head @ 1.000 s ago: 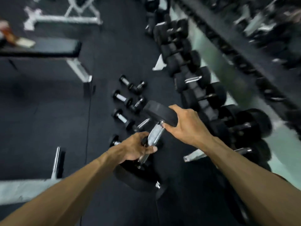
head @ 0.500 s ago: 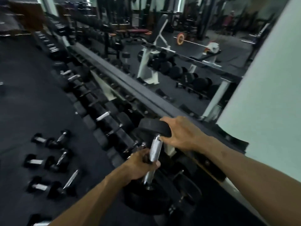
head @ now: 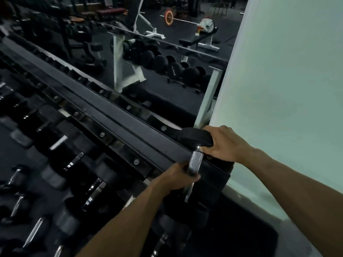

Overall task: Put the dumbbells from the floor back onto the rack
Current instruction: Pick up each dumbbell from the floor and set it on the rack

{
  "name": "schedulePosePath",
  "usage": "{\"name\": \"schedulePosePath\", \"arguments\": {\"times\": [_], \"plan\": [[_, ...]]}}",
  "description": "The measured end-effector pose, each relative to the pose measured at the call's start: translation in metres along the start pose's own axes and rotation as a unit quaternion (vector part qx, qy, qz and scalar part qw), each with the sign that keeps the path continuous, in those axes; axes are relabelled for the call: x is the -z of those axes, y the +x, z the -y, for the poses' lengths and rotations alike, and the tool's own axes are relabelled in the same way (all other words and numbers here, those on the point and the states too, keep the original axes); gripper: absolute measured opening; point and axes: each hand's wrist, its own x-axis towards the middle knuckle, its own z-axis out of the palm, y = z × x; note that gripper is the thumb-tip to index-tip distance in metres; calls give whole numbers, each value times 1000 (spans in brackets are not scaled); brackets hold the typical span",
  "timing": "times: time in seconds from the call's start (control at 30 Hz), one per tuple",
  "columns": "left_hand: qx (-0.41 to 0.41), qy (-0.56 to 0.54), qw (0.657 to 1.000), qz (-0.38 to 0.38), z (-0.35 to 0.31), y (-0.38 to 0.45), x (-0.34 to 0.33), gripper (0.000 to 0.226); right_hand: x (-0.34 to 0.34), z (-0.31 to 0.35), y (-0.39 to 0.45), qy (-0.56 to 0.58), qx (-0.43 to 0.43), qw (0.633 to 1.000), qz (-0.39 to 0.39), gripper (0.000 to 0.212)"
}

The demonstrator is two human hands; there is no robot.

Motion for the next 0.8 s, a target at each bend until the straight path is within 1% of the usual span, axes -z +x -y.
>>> {"name": "schedulePosePath", "arguments": {"times": [0.07,0.17,0.23,0.37,0.47,0.57,0.63,0.7,0.8], "plan": [[11,20,1000,17,0,11,2,37,-5,-12,6,17,-13,1000,3,35],[19,-1,999,34,0,15,4,38,-7,-21,7,31,-19,999,14,39],[21,11,999,36,-2,14,3,41,-8,-24,6,33,-28,999,16,42],[1,88,996,14,-7,12,4,42,-9,-24,5,26,-40,999,19,46],[-21,119,993,-5,-15,3,8,38,-6,-20,4,11,-30,999,20,58],[-24,125,992,-23,-18,-16,21,41,-2,-4,6,-15,1,1000,24,74],[-19,122,991,-48,-14,-36,35,43,1,15,9,-46,32,998,29,79],[-5,121,990,-78,-6,-60,51,49,1,38,14,-68,68,995,22,79],[24,135,980,-144,15,-103,79,39,-7,80,23,-77,125,989,31,78]]}}
